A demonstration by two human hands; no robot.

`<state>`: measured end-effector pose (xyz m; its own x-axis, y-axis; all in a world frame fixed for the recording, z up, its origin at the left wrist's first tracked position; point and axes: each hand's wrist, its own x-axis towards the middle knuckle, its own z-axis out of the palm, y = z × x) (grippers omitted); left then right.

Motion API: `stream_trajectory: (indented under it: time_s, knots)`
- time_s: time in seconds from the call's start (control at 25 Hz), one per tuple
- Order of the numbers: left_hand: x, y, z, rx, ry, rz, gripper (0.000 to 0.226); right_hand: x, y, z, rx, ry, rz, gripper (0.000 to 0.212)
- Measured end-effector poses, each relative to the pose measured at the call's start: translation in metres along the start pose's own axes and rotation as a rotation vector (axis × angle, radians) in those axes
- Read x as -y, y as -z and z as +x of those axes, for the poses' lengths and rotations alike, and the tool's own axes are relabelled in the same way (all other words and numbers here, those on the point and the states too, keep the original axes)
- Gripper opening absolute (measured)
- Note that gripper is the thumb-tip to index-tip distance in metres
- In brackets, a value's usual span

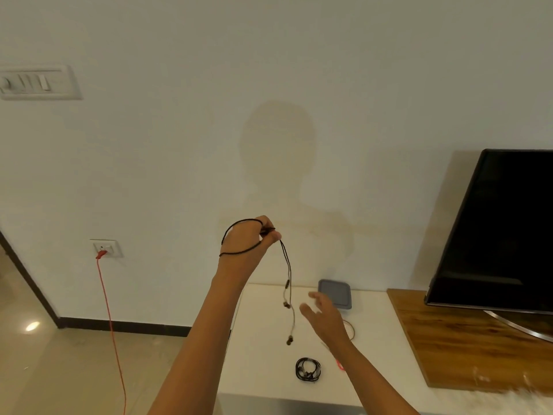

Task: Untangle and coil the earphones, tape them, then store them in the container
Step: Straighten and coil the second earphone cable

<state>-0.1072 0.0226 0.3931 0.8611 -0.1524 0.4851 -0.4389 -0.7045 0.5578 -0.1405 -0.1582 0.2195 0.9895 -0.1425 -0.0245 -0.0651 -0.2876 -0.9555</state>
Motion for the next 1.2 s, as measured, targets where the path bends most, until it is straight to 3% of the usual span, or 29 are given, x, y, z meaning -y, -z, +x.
stream_trajectory:
  time_s: [0.08, 0.2, 0.36, 0.44, 0.56, 0.64, 0.8, 1.04, 1.2]
  knots:
    - [-0.004, -0.007, -0.002, 0.094, -0.022, 0.025, 0.013, 0.037, -0.007, 0.003, 0.127, 0.094, 0.146, 0.038]
    - [-0.002, -0.016, -0.004, 0.179, 0.011, -0.069, 0.012, 0.063, -0.015, 0.005, 0.229, 0.223, 0.078, 0.013]
    - [0.002, -0.011, -0.005, -0.055, 0.12, -0.192, 0.02, 0.022, -0.007, 0.01, 0.202, 0.151, -0.162, 0.03]
    - [0.002, -0.004, -0.003, -0.157, 0.252, -0.45, 0.028, -0.005, 0.004, 0.012, 0.128, 0.067, -0.217, 0.033]
    - [0.0, 0.011, -0.002, -0.125, 0.445, -1.056, 0.035, -0.032, 0.021, 0.014, 0.038, -0.099, -0.147, 0.03]
    - [0.001, 0.017, -0.001, -0.092, 0.475, -1.183, 0.035, -0.043, 0.033, 0.015, -0.006, -0.183, -0.03, 0.021]
    - [0.006, 0.021, -0.005, 0.065, 0.41, -1.068, 0.036, -0.048, 0.053, 0.019, -0.077, -0.241, 0.06, 0.011]
    - [0.018, 0.009, -0.016, 0.472, 0.447, -0.552, 0.026, -0.049, 0.072, 0.033, -0.197, -0.204, 0.003, 0.012]
    - [0.018, 0.0, -0.018, 0.465, 0.431, -0.547, 0.022, -0.047, 0.087, 0.047, -0.294, -0.108, -0.119, 0.012]
